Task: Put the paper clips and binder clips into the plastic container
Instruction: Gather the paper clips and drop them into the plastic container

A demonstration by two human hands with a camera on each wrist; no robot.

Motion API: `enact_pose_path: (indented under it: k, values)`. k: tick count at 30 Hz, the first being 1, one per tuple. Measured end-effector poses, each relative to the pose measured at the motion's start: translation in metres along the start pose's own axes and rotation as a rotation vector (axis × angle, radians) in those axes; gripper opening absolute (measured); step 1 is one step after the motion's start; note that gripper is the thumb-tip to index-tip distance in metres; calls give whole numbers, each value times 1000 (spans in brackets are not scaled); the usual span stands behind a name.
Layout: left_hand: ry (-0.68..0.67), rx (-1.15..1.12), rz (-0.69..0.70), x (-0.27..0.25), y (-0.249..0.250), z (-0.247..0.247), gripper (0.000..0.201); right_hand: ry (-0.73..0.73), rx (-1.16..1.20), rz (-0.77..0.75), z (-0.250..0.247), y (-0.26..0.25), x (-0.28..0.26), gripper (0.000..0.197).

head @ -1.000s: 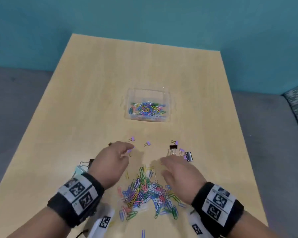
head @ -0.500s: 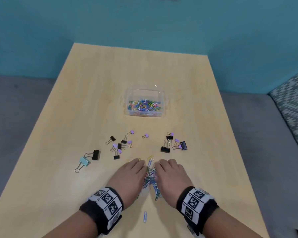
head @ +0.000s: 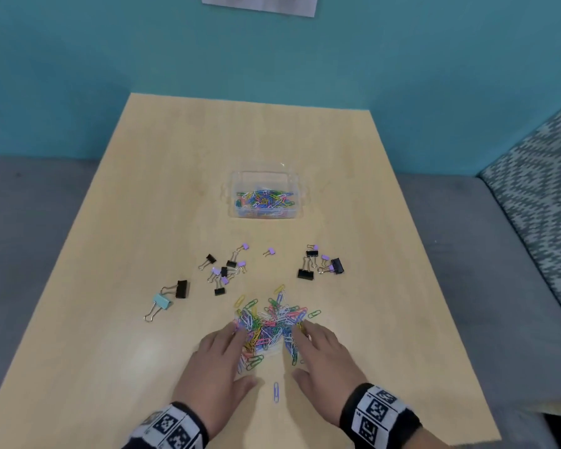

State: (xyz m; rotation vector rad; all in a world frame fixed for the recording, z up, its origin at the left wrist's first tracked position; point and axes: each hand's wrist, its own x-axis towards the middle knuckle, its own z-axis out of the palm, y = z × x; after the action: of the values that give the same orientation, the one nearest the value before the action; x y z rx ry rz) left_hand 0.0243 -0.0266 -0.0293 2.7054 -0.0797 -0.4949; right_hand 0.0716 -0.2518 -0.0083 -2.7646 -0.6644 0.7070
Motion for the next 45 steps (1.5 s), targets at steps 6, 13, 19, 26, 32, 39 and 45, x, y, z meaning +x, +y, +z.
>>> enact_pose_path:
  k: [6, 13, 19, 26, 32, 39, 45]
  values:
    - [-4, 100, -72, 4, 17, 7, 113, 36, -94, 130, 9, -5, -8, 94]
    - [127, 33, -129, 33, 27, -4, 87, 149, -70, 158, -4, -6, 35, 87]
    - [11, 121, -81, 5, 34, 14, 121, -43, -126, 100, 6, 0, 0, 116]
    - [113, 88, -212, 28, 24, 1, 98, 105, -84, 148, 2, 3, 24, 102]
    - [59, 6, -201, 39, 24, -7, 92, 44, -28, 102, -9, 4, 41, 82]
    - [82, -2, -175, 67, 39, -11, 52, 32, -55, -18, -14, -13, 75, 56]
    - [115, 0, -152, 72, 42, -11, 22, -39, -104, -24, -27, -18, 77, 46]
